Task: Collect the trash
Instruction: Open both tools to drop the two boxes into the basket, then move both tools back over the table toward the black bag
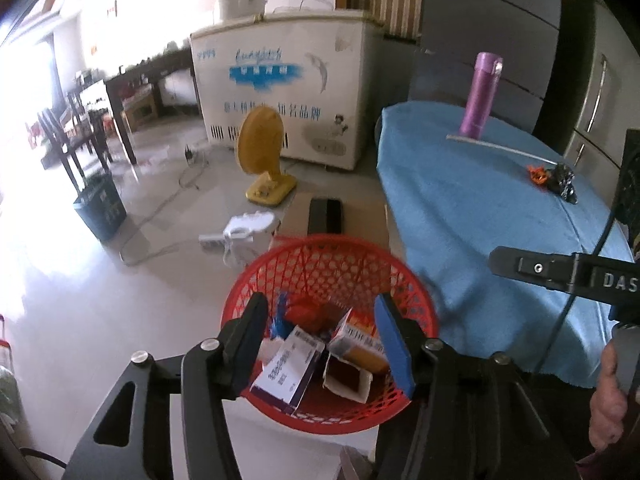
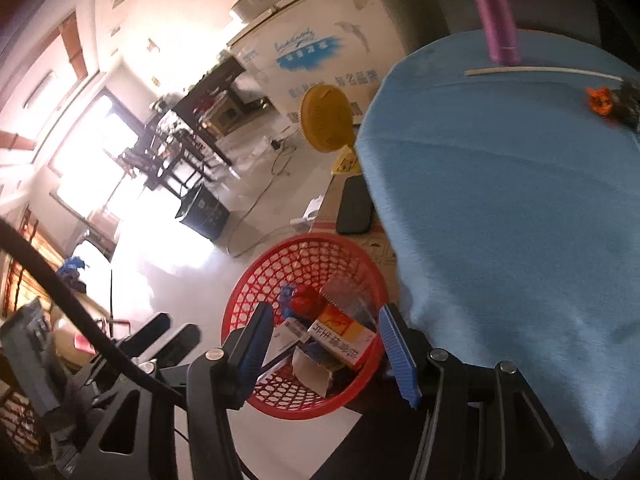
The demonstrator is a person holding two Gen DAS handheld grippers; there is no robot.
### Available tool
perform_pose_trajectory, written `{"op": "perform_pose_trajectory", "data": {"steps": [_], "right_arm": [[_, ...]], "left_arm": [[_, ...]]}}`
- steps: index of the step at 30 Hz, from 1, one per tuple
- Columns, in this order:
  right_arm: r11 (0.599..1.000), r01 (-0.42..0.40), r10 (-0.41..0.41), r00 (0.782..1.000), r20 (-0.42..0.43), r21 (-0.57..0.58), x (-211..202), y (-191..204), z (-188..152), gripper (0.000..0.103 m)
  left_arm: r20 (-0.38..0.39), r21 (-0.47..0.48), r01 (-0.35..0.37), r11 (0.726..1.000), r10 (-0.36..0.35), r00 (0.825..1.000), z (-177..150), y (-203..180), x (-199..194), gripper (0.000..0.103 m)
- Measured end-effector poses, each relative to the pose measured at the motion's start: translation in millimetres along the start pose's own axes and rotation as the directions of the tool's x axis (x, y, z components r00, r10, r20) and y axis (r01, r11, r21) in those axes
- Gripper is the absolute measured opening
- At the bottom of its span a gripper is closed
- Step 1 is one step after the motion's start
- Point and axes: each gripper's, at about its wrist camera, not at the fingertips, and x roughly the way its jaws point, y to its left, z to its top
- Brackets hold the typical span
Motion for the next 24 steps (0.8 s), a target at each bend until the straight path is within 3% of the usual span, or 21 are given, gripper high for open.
{"op": "perform_pose_trajectory", "data": {"steps": [11, 24], "right_arm": [[0.998, 0.010, -0.018, 0.992, 0.123, 0.066, -49.1, -33.5, 4.9, 0.059], [0.992, 0.035, -0.059, 0.978, 0.202, 0.122, -84.9, -80.6, 12.2, 0.059]], "left_arm": [[0.106, 0.102, -0.034, 0.994, 0.023, 0.994, 19.3, -42.4, -34.7, 0.059], [0.082, 0.194, -0.012, 0.981, -0.004, 0.997, 37.1, -90.3, -22.4, 0.059]]}}
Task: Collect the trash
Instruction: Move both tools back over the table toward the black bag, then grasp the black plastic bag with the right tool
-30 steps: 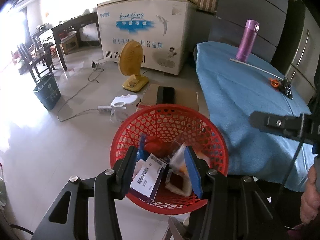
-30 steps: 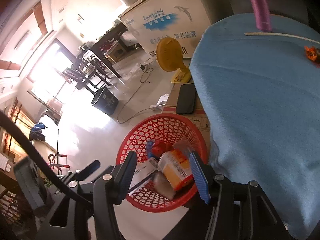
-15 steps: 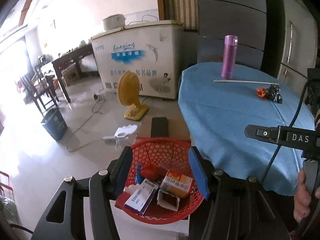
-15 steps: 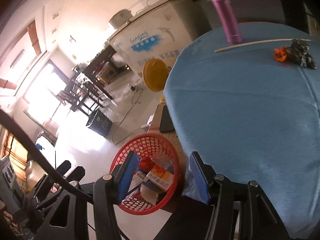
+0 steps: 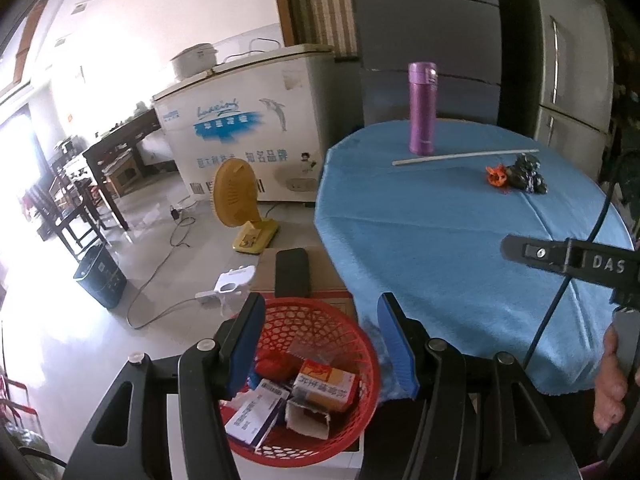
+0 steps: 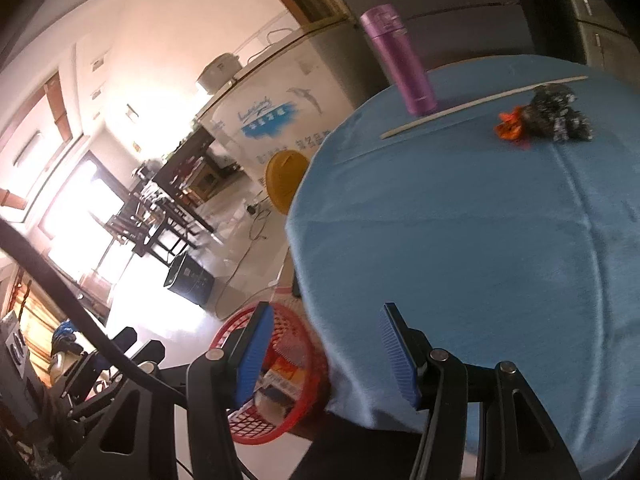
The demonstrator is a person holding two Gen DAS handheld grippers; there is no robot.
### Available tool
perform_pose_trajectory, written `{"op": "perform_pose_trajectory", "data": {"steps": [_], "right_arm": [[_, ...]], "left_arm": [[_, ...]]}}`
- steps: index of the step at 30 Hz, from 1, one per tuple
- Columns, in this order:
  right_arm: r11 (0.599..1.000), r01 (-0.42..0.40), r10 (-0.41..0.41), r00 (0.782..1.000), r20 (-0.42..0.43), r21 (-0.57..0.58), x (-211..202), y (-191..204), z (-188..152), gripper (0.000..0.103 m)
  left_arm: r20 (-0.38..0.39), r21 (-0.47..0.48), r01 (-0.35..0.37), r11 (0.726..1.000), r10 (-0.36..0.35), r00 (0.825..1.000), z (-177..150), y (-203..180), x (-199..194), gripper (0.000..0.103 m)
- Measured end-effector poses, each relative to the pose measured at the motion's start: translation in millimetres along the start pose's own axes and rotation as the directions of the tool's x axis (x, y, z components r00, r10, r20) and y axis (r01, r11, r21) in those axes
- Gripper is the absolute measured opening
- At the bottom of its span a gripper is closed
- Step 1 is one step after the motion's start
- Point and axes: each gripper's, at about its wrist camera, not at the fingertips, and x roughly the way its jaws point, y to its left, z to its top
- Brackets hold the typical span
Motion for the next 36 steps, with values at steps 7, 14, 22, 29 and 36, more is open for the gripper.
{"op": "perform_pose_trajectory", "data": {"steps": [7, 14, 22, 29, 36], "right_arm": [[0.996, 0.072, -0.076, 0.994, 0.073, 0.056, -30.5, -61.9, 9.8, 0.059], [0.971, 0.128, -0.156, 0.979, 0.129, 0.203, -58.4, -138.5, 28.3, 0.059], [0.941, 0.117, -0.167, 0.976, 0.137, 0.317, -58.1, -198.1, 71.7, 0.067], [0.893, 0.025, -0.089, 0.989, 0.120, 0.449, -26.8, -243.0, 136.8, 0.069], [0.781, 0.034, -0.082, 0.995, 0.049, 0.623, 26.1, -278.0, 179.6, 0.070]], "left_arm": [[-0.104, 0.057, 0.056, 0.997, -0.050, 0.993, -4.6, -32.6, 34.1, 0.060], [-0.175, 0.117, 0.086, 0.989, -0.064, 0.982, -3.2, -62.0, 60.1, 0.060], [-0.239, 0.130, 0.119, 0.984, -0.085, 0.967, 3.0, -81.2, 81.8, 0.060], [-0.272, 0.136, 0.121, 0.983, -0.080, 0.959, 8.7, -84.1, 95.3, 0.060], [-0.300, 0.101, 0.126, 0.987, -0.090, 0.950, 11.7, -75.7, 107.4, 0.060]]}}
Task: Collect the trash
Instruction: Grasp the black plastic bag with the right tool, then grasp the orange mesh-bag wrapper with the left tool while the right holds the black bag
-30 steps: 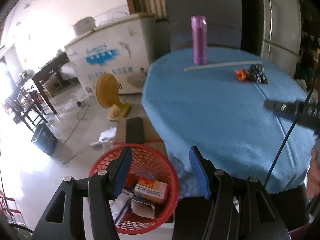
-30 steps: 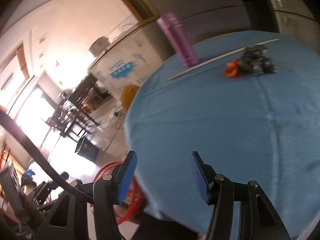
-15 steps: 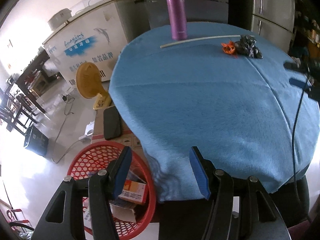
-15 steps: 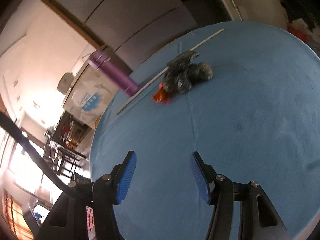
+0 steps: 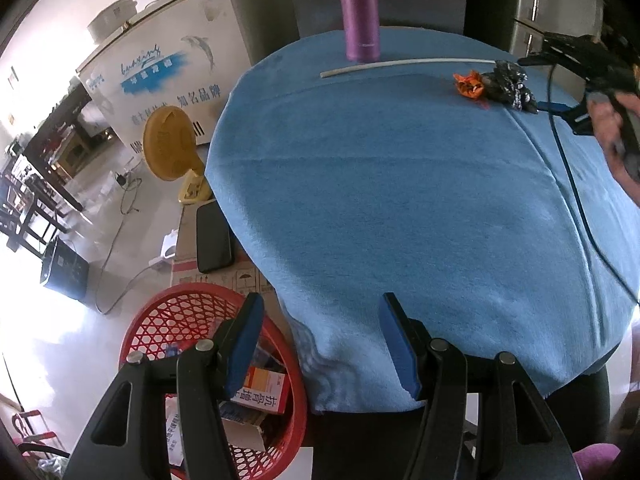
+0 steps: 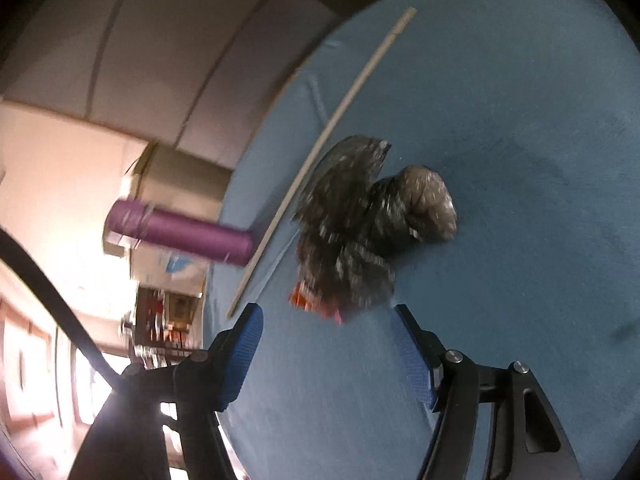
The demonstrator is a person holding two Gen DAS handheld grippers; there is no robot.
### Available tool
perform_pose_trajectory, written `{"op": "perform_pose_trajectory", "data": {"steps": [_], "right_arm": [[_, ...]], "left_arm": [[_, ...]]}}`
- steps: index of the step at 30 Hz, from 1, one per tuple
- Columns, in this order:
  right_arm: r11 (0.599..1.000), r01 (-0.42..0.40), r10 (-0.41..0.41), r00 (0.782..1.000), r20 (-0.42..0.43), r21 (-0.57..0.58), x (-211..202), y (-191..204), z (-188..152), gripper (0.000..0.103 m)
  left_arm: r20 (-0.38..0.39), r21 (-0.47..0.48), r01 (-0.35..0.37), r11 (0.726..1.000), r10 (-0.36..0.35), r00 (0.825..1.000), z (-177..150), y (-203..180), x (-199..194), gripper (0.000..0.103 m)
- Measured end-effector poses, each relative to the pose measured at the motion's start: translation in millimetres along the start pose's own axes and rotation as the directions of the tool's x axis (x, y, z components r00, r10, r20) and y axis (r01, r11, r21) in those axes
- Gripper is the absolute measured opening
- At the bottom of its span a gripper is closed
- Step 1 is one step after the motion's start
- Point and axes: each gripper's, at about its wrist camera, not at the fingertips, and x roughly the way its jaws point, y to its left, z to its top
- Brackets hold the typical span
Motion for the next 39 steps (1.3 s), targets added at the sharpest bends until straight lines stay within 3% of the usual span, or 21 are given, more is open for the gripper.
{"op": "perform_pose_trajectory", "data": {"steps": [3, 6, 11, 13, 14, 15, 20, 22, 24, 28, 32, 37, 39], "right_arm": [[0.996, 0.026, -0.028, 1.000, 0.012, 0.091, 18.4, 3.0, 14.3, 0.071], [0.985, 0.110, -0.114, 0.993, 0.025, 0.133, 37.3, 12.0, 27.1, 0.074], [0.942, 0.320, -0.327, 0.943, 0.064, 0.102, 61.5, 29.3, 37.4, 0.074], [0.925, 0.375, -0.380, 0.921, 0.088, 0.065, 64.3, 32.2, 38.6, 0.064], [0.913, 0.406, -0.407, 0.908, 0.099, 0.030, 65.4, 33.9, 37.8, 0.047], [0.910, 0.415, -0.413, 0.905, 0.099, 0.002, 66.4, 33.7, 37.4, 0.043], [0.916, 0.396, -0.386, 0.914, 0.124, -0.061, 45.3, 22.2, 28.2, 0.042], [0.928, 0.364, -0.355, 0.928, 0.114, -0.076, 30.8, 9.3, 22.8, 0.042], [0.945, 0.317, -0.309, 0.946, 0.096, -0.085, 21.1, -4.0, 22.8, 0.042], [0.973, 0.153, -0.135, 0.984, 0.113, -0.170, -11.5, -24.1, 9.7, 0.042], [0.960, 0.030, 0.032, 0.976, 0.214, -0.277, -35.8, -33.0, -2.4, 0.042], [0.950, -0.068, 0.152, 0.952, 0.264, -0.303, -40.0, -45.5, -10.9, 0.042], [0.952, -0.064, 0.147, 0.954, 0.263, -0.300, -37.5, -47.9, -13.6, 0.042]], "left_arm": [[-0.008, -0.008, 0.004, 1.000, -0.004, 1.000, 2.6, 3.7, 4.4, 0.060], [-0.012, -0.018, 0.012, 1.000, -0.013, 1.000, 5.4, 8.4, 6.7, 0.060], [-0.016, -0.029, 0.017, 0.999, -0.018, 1.000, 7.6, 15.2, 8.7, 0.060], [-0.018, -0.031, 0.012, 0.999, -0.013, 1.000, 7.7, 16.4, 9.1, 0.060], [-0.021, -0.033, 0.013, 0.999, -0.013, 1.000, 8.5, 16.7, 9.4, 0.060], [-0.022, -0.033, 0.016, 0.999, -0.016, 1.000, 9.9, 17.0, 10.2, 0.060], [-0.006, 0.013, 0.039, 0.999, -0.039, 0.999, 34.9, 0.6, 7.7, 0.060], [0.017, 0.044, 0.056, 0.997, -0.057, 0.998, 50.8, -12.7, 4.1, 0.060], [0.038, 0.066, 0.078, 0.995, -0.081, 0.996, 72.7, -29.4, 3.5, 0.060], [0.047, 0.075, 0.144, 0.987, -0.148, 0.988, 124.0, -69.8, 17.2, 0.061], [0.049, 0.083, 0.170, 0.982, -0.174, 0.983, 175.8, -119.6, 46.1, 0.061], [0.066, 0.111, 0.151, 0.982, -0.159, 0.985, 220.9, -167.0, 79.1, 0.061], [0.061, 0.127, 0.142, 0.982, -0.150, 0.987, 234.1, -185.0, 92.0, 0.061]]}}
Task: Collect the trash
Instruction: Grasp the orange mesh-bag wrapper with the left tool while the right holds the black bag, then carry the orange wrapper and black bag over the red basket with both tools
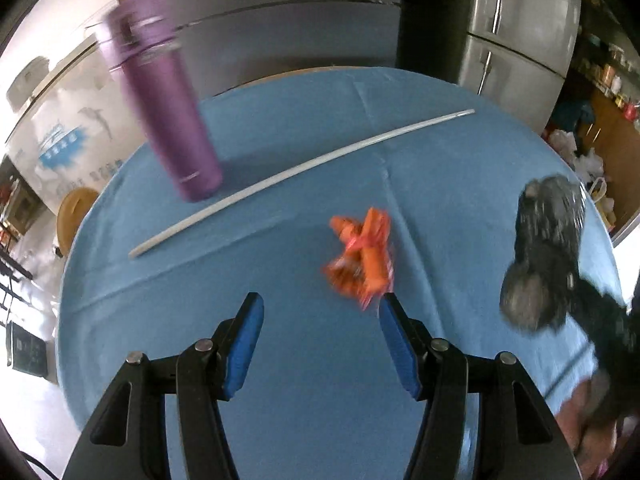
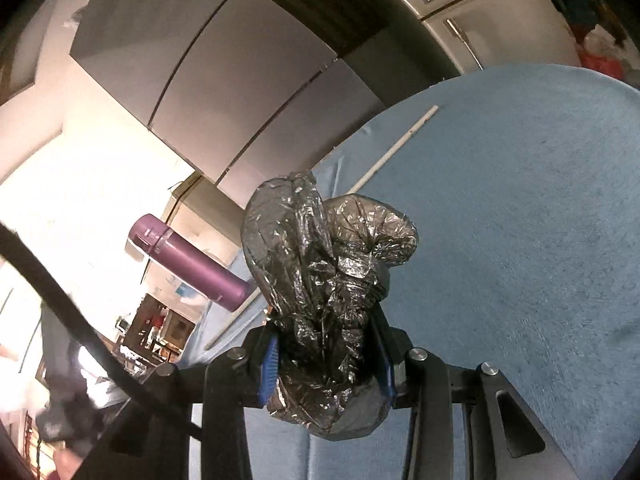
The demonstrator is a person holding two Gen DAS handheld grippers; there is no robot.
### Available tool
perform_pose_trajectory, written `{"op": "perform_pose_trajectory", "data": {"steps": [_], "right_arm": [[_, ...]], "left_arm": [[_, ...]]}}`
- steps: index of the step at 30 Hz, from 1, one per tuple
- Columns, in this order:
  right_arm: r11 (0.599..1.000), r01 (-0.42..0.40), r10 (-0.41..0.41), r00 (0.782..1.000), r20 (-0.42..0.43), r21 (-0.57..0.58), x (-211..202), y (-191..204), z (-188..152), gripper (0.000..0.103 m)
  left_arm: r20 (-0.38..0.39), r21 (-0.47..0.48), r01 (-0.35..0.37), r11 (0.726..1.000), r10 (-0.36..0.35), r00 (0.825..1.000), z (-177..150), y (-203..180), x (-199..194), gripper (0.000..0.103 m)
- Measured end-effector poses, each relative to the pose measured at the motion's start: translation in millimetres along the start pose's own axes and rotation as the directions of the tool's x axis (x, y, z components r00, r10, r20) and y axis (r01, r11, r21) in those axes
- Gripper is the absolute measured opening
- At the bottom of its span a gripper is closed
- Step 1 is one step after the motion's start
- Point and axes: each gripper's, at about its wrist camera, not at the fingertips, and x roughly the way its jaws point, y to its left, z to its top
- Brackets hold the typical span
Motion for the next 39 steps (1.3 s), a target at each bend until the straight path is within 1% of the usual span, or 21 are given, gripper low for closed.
{"op": "perform_pose_trajectory", "data": {"steps": [1, 3, 5, 10, 11, 12, 13, 14, 16, 20, 23, 25, 29, 30, 32, 33, 35, 39], "right_arm": [[1.000, -0.009, 0.010, 1.000, -0.021, 0.021, 3.9, -1.8, 0.6, 0.042], [0.998, -0.035, 0.037, 0.999, -0.035, 0.060, 10.8, -6.6, 3.9, 0.042], [0.997, -0.009, 0.012, 0.999, -0.037, 0.071, 13.8, -10.4, 3.6, 0.042], [0.993, 0.009, -0.007, 1.000, -0.017, 0.119, 10.2, -18.6, 7.7, 0.042], [0.992, 0.009, -0.007, 1.000, -0.016, 0.126, 5.4, -21.4, 9.0, 0.042], [0.992, 0.015, -0.013, 1.000, -0.014, 0.128, 4.7, -21.9, 9.1, 0.042], [0.992, 0.021, -0.020, 1.000, -0.008, 0.124, 3.3, -20.4, 8.3, 0.042], [0.993, 0.025, -0.025, 1.000, 0.001, 0.111, 8.7, -20.4, 12.4, 0.042], [0.996, 0.027, -0.028, 1.000, 0.009, 0.086, 8.1, -16.1, 11.4, 0.042], [0.999, 0.022, -0.022, 1.000, 0.009, 0.029, 8.5, -5.3, 8.1, 0.042], [0.999, 0.027, -0.026, 0.999, 0.019, -0.027, 1.6, -0.2, 2.3, 0.042], [0.997, 0.025, -0.023, 0.999, 0.022, -0.078, -1.8, 7.9, -3.5, 0.042], [0.987, 0.033, -0.033, 0.999, 0.002, -0.157, -6.8, 24.2, -16.7, 0.042], [0.987, 0.034, -0.036, 0.999, -0.008, -0.157, -9.1, 27.4, -21.3, 0.042], [0.992, 0.009, -0.013, 0.999, -0.031, -0.130, -17.8, 33.7, -33.5, 0.042], [0.992, 0.001, -0.006, 0.999, -0.043, -0.126, -21.2, 38.5, -38.9, 0.042], [0.988, 0.000, -0.010, 0.998, -0.066, -0.157, -28.1, 56.6, -53.8, 0.042], [0.979, -0.026, 0.006, 0.995, -0.098, -0.201, -50.1, 85.2, -69.7, 0.042]], "left_arm": [[-0.006, 0.009, -0.005, 1.000, 0.005, 1.000, 4.8, -4.9, 8.2, 0.061], [-0.017, 0.021, -0.022, 1.000, 0.022, 1.000, 11.4, -13.9, 23.1, 0.061], [-0.041, 0.028, -0.051, 0.998, 0.052, 0.998, 18.2, -22.0, 42.6, 0.061], [-0.078, 0.018, -0.030, 0.999, 0.031, 0.996, 18.4, -25.6, 68.4, 0.061], [-0.066, 0.011, -0.024, 1.000, 0.025, 0.998, 18.3, -26.1, 68.1, 0.060], [-0.058, 0.000, -0.005, 1.000, 0.005, 0.998, 17.7, -25.1, 68.9, 0.056], [-0.053, -0.008, 0.023, 1.000, -0.024, 0.998, 18.0, -24.2, 68.5, 0.045], [-0.055, -0.010, 0.032, 0.999, -0.033, 0.998, 16.9, -22.5, 66.9, 0.040], [-0.046, 0.008, 0.013, 1.000, -0.013, 0.999, 14.6, -23.1, 61.0, 0.031], [-0.003, 0.007, 0.020, 1.000, -0.020, 1.000, 1.7, -19.3, 31.7, 0.030], [0.029, 0.012, -0.004, 1.000, 0.004, 1.000, -7.0, -15.1, 6.6, 0.030], [0.064, 0.020, -0.033, 0.999, 0.032, 0.997, -20.2, -9.9, -18.8, 0.030], [0.121, 0.015, -0.092, 0.996, 0.090, 0.989, -48.0, 4.3, -69.4, 0.030], [0.130, 0.014, -0.107, 0.994, 0.104, 0.986, -51.9, 8.2, -77.5, 0.030], [0.155, 0.013, -0.157, 0.988, 0.153, 0.976, -67.8, 15.1, -98.7, 0.030], [0.159, 0.010, -0.168, 0.986, 0.164, 0.974, -72.1, 18.0, -105.1, 0.030], [0.161, 0.000, -0.186, 0.982, 0.184, 0.970, -88.9, 26.7, -121.8, 0.030], [0.175, -0.013, -0.214, 0.977, 0.213, 0.961, -118.0, 43.3, -146.4, 0.030]]}}
